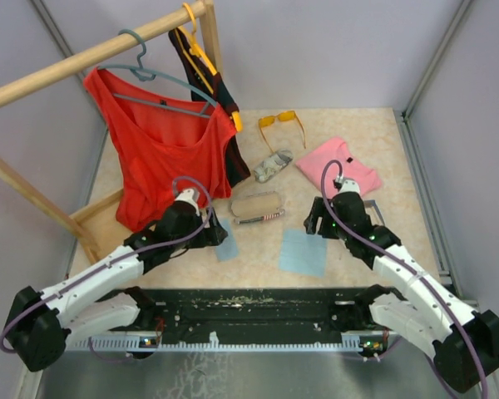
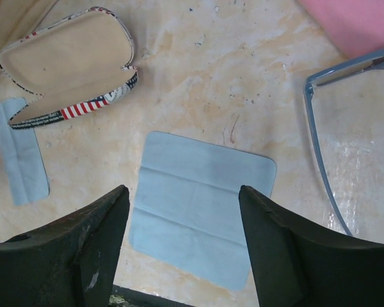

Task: Organize the sunglasses
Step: Place the sunglasses case at the center of the board, then move the glasses cleaning cloth to the center of the board.

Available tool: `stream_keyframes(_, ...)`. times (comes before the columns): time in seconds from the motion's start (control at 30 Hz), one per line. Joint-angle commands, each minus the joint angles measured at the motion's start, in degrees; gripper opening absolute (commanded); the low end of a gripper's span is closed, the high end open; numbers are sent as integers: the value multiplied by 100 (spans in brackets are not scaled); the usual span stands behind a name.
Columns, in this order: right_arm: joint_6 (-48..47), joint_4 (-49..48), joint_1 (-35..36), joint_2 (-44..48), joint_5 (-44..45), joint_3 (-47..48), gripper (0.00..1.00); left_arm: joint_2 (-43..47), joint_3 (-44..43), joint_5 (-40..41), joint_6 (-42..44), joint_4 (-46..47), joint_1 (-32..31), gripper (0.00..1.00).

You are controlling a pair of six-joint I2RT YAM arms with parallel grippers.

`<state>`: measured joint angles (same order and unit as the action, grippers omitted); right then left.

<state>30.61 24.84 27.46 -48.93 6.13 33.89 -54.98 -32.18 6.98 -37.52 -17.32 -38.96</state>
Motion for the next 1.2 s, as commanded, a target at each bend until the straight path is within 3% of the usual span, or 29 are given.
stream_keyframes(0.0,-98,-1,-35,-104,-120,331,68,-257,71,263,-315,428,-628,85)
stream_keyframes(0.27,-74,-75,4,-134,-285,261,64,-847,-140,1471,-1102,-507,-871,66)
stream_keyframes(0.83,-72,-198,35,-89,-402,216,63,-1538,237,794,-1160,322,-876,53)
stream_keyframes(1.17,-96,-183,44,-16,-360,198,63,-1759,409,567,-1276,542,-871,38)
